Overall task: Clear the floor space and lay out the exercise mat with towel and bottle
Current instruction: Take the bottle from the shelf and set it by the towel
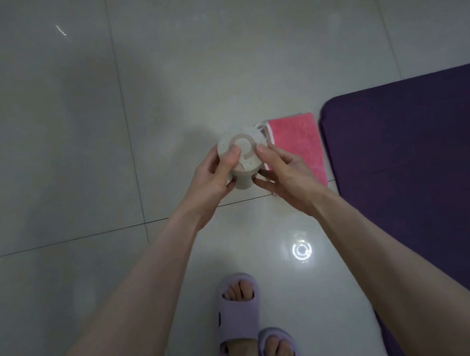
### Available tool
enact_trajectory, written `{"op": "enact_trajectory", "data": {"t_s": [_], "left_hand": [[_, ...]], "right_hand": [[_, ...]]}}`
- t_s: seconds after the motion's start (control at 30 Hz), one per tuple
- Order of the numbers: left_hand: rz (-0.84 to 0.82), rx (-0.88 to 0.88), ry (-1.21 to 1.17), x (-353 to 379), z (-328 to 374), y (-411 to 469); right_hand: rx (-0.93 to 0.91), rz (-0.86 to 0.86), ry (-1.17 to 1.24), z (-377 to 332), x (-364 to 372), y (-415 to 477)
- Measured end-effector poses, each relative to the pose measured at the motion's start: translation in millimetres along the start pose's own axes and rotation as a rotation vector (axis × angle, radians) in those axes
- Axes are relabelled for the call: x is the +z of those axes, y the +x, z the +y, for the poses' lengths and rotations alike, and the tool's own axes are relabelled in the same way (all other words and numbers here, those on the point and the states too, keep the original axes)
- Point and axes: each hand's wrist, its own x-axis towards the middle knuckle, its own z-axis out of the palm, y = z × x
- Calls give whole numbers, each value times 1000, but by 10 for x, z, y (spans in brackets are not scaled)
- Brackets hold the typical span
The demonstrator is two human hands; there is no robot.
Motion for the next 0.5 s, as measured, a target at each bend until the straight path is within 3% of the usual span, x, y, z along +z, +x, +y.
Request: {"op": "enact_trajectory", "data": {"t_s": [0.5], "left_hand": [[-15, 50, 12, -88, -669, 924]], "right_hand": [[-60, 4, -19, 594, -413, 935]]}}
